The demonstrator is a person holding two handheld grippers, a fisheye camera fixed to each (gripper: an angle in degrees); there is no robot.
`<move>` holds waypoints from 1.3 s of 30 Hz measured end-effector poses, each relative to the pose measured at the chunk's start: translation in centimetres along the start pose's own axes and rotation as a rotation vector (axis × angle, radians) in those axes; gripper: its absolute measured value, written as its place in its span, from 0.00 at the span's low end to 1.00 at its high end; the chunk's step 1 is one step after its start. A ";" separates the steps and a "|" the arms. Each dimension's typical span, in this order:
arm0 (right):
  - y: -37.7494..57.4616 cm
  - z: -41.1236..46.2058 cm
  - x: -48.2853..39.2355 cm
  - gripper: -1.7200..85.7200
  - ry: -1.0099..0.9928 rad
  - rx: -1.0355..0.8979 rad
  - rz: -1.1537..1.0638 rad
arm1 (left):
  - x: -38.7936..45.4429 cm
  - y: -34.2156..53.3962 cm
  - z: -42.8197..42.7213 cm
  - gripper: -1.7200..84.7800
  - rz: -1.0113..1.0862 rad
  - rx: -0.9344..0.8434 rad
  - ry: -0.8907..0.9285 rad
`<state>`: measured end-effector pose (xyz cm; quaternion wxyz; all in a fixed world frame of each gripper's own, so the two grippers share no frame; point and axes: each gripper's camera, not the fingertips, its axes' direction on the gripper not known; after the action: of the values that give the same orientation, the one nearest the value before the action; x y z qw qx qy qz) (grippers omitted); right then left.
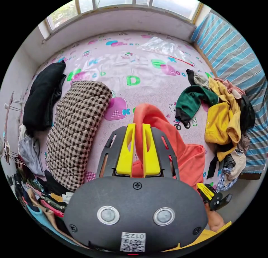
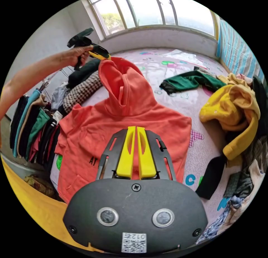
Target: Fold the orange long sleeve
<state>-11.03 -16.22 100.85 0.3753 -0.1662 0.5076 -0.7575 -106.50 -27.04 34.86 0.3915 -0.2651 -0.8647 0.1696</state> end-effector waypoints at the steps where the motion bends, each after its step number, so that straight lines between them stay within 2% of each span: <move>1: 0.7 0.7 1.0 0.04 0.031 -0.037 0.029 | -0.7 1.9 -0.4 0.03 -0.015 0.076 0.036; 5: 0.8 1.9 5.3 0.03 0.136 -0.064 0.124 | -1.1 11.7 -0.8 0.02 0.017 0.192 0.127; 7: -0.4 2.3 7.2 0.03 0.179 -0.052 0.169 | -0.6 16.9 0.5 0.02 0.040 0.185 0.155; 10: -3.2 4.0 9.7 0.03 0.209 -0.075 0.196 | 0.8 23.7 6.0 0.02 0.081 -0.006 0.192; 12: -4.8 5.4 10.7 0.03 0.223 -0.107 0.203 | 0.9 26.5 9.2 0.02 0.076 -0.091 0.135; 14: -6.0 8.2 12.3 0.02 0.224 -0.239 0.238 | -0.5 28.5 12.5 0.02 0.002 -0.159 0.019; 18: -6.4 8.2 14.4 0.02 0.111 -0.228 0.383 | -2.5 28.2 14.5 0.02 -0.055 -0.165 0.117; 21: -5.7 6.6 14.8 0.02 0.037 -0.209 0.415 | -2.3 26.9 13.8 0.03 -0.056 -0.149 0.062; 22: -5.2 4.9 14.0 0.03 0.035 -0.169 0.370 | -2.1 26.9 12.5 0.03 -0.046 -0.108 0.008; 25: -2.2 0.9 9.7 0.04 0.034 -0.125 0.156 | -1.2 27.7 11.0 0.06 0.058 -0.049 0.030; 32: 6.1 2.0 2.1 0.09 0.264 -0.288 -0.163 | -0.1 26.2 17.2 0.14 0.239 -0.222 0.078; 35: 6.5 3.1 1.6 0.10 0.291 -0.303 -0.154 | 1.4 25.0 19.0 0.15 0.300 -0.284 0.075; 39: 6.0 2.2 1.4 0.10 0.273 -0.277 -0.102 | 3.5 23.9 18.7 0.14 0.382 -0.277 0.065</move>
<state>-8.14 -19.90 96.22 0.2378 -0.1374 0.6440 -0.7140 -114.99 -7.43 13.04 0.3397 -0.4803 -0.8009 0.1116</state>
